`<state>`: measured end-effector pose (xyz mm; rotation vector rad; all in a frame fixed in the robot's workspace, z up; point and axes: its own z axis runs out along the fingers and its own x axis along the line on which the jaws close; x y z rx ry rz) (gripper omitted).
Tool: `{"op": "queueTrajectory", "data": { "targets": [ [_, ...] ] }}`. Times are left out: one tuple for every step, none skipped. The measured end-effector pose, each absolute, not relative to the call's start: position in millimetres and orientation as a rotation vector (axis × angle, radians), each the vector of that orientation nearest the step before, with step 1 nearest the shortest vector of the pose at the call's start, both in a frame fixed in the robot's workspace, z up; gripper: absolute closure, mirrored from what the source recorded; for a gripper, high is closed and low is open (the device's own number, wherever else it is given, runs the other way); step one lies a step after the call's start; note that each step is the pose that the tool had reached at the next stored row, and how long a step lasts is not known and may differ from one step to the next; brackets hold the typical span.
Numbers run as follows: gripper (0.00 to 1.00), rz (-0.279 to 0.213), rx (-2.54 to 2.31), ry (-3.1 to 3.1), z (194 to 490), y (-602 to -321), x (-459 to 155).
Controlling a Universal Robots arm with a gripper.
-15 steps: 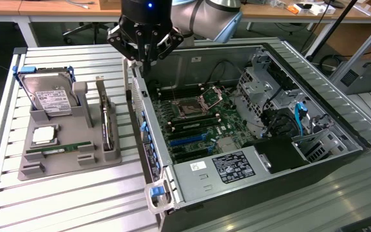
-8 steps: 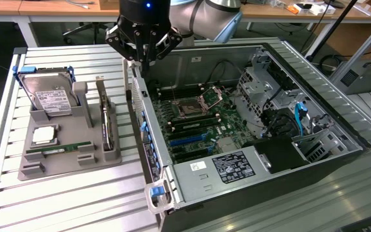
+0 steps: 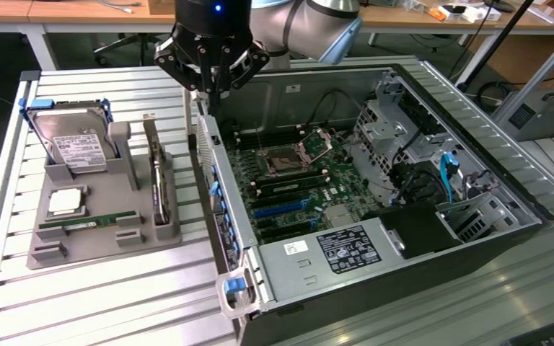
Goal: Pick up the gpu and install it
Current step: 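Reach for the gpu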
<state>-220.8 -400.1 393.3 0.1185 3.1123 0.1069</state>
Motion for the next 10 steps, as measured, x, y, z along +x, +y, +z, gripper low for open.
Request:
{"op": "queueTrajectory", "data": {
  "targets": [
    [0.89, 0.107, 0.119, 3.112, 393.3, -400.1, -221.2],
    [0.89, 0.107, 0.118, 3.112, 393.3, -400.1, -221.7],
    [0.89, 0.107, 0.118, 3.112, 393.3, -400.2, -222.3],
    [0.89, 0.107, 0.119, 3.112, 393.3, -400.2, -222.6],
    [0.89, 0.107, 0.118, 3.112, 393.3, -400.2, -223.0],
    [0.89, 0.107, 0.119, 3.112, 393.3, -400.2, -223.4],
    [0.89, 0.107, 0.119, 3.112, 393.4, -400.3, -223.8],
    [0.89, 0.107, 0.119, 3.112, 393.3, -400.3, -224.3],
    [0.89, 0.107, 0.119, 3.112, 393.3, -400.3, -224.7],
    [0.89, 0.107, 0.119, 3.112, 393.3, -400.3, -225.4]
  ]
}}
